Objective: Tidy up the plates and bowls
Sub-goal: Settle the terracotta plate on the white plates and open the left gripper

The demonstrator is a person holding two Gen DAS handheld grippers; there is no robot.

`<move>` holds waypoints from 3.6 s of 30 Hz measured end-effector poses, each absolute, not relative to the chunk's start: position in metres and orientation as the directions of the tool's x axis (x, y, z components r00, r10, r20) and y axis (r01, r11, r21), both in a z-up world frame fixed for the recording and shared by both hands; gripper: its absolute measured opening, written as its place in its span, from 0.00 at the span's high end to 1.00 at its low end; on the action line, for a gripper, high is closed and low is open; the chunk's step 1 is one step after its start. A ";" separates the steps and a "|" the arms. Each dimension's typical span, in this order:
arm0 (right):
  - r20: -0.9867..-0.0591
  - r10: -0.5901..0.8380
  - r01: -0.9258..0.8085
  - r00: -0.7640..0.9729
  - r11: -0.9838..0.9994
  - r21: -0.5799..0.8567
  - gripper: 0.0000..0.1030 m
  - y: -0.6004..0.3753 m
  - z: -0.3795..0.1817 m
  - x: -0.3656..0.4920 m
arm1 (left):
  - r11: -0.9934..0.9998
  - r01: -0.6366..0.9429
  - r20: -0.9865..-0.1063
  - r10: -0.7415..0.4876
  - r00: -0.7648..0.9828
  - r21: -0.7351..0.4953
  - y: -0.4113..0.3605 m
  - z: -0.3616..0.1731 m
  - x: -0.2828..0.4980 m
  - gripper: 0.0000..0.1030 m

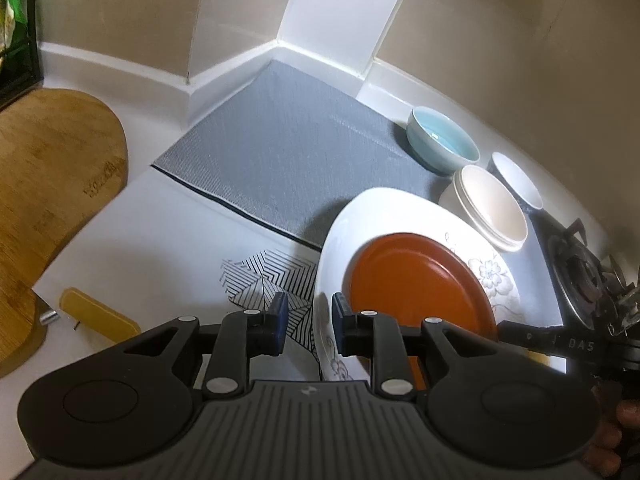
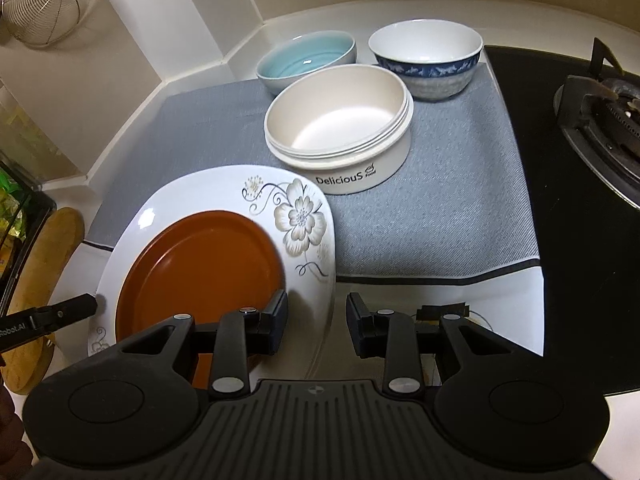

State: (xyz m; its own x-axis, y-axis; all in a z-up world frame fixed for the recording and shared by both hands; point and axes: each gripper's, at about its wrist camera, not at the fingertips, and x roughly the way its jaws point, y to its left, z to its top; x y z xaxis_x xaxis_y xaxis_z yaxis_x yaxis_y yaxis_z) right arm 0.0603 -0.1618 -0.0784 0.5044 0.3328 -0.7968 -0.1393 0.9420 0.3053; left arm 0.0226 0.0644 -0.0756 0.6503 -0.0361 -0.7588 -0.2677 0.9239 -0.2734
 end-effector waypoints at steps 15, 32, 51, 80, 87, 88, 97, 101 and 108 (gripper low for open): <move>-0.807 0.335 -0.125 0.487 0.941 0.315 0.68 -0.157 -0.083 0.059 | 0.925 -0.233 -0.771 -0.091 0.630 -0.300 0.064 -0.089 0.030 0.73; -0.808 0.306 -0.151 0.503 0.952 0.267 0.72 -0.140 -0.080 0.057 | 0.910 -0.182 -0.742 -0.176 0.647 -0.373 0.085 -0.093 0.033 0.87; -0.805 0.312 -0.189 0.504 0.950 0.249 0.71 -0.081 -0.092 0.074 | 0.884 -0.293 -0.724 -0.071 0.686 -0.364 0.170 -0.092 0.059 0.86; -0.810 0.263 -0.156 0.524 0.965 0.212 0.69 -0.020 -0.091 0.117 | 0.862 -0.343 -0.705 -0.023 0.709 -0.373 0.217 -0.095 0.099 0.84; -0.808 0.269 -0.159 0.524 0.963 0.217 0.69 -0.017 -0.091 0.124 | 0.865 -0.347 -0.705 -0.010 0.709 -0.362 0.216 -0.094 0.099 0.84; -0.808 0.269 -0.160 0.525 0.963 0.217 0.69 -0.017 -0.091 0.125 | 0.866 -0.348 -0.707 -0.010 0.708 -0.361 0.217 -0.093 0.100 0.84; -0.808 0.272 -0.171 0.523 0.962 0.213 0.67 -0.017 -0.091 0.125 | 0.867 -0.381 -0.709 0.047 0.703 -0.321 0.210 -0.085 0.093 0.73; -0.798 0.267 -0.171 0.540 0.963 0.207 0.67 -0.023 -0.086 0.123 | 0.871 -0.393 -0.692 0.090 0.717 -0.294 0.203 -0.075 0.082 0.63; -0.761 0.273 -0.179 0.588 0.962 0.207 0.66 -0.048 -0.068 0.109 | 0.883 -0.396 -0.663 0.140 0.735 -0.252 0.179 -0.058 0.064 0.58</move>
